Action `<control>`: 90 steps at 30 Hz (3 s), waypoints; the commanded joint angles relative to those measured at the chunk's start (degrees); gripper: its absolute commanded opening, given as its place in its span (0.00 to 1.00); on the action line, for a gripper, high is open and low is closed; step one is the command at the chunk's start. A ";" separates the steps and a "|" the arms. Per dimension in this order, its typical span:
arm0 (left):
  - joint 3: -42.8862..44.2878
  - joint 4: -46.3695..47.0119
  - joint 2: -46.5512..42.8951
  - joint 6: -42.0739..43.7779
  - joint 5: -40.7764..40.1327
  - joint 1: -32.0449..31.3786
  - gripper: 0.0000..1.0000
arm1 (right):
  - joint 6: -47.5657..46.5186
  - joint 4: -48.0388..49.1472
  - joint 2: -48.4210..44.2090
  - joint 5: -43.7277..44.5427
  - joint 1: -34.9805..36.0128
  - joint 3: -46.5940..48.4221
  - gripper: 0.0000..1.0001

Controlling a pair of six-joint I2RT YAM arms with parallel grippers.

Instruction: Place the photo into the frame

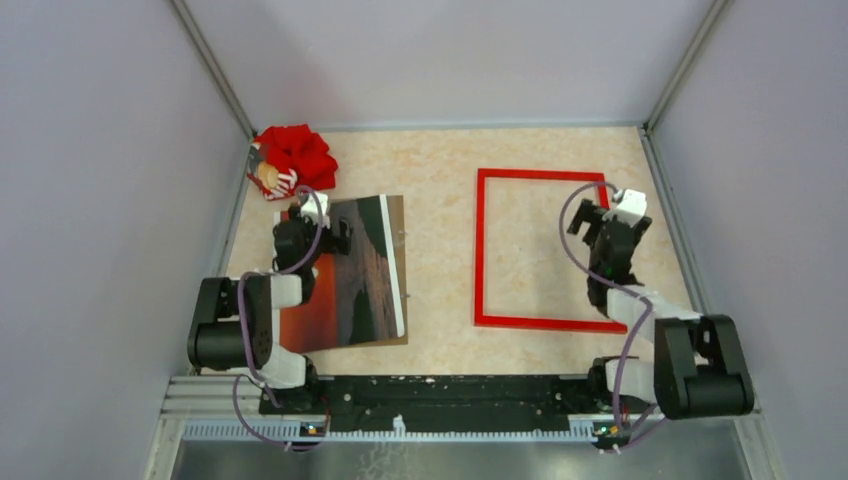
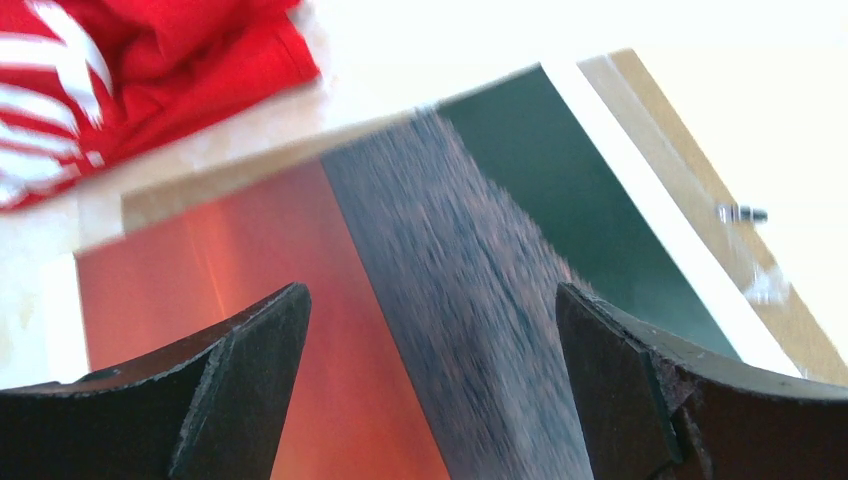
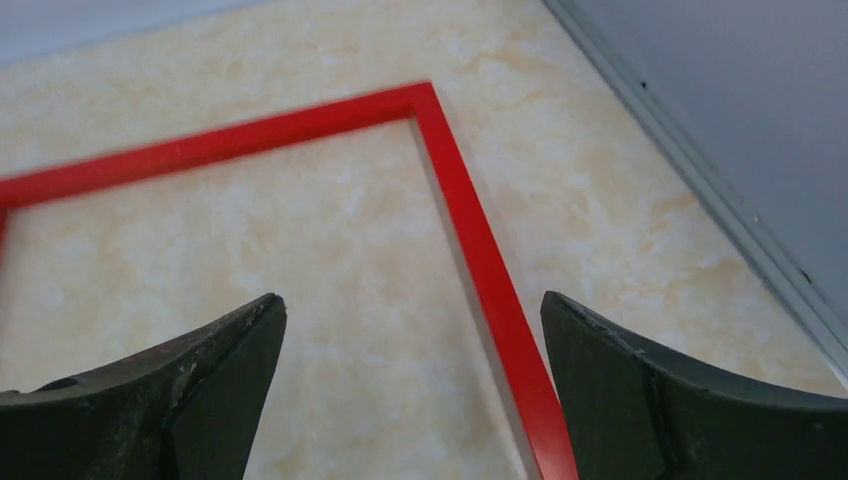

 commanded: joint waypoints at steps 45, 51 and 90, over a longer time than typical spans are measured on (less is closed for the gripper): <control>38.31 -79.86 -8.25 8.36 13.54 5.57 0.99 | 29.33 -65.61 37.10 11.23 40.89 52.11 0.48; 39.42 -80.37 -8.09 7.91 11.51 5.59 0.99 | 29.37 -67.17 36.19 11.40 42.82 54.93 0.20; 27.20 -37.67 -31.15 65.55 31.48 -14.42 0.99 | 56.06 -64.70 14.20 -49.46 35.70 76.05 0.00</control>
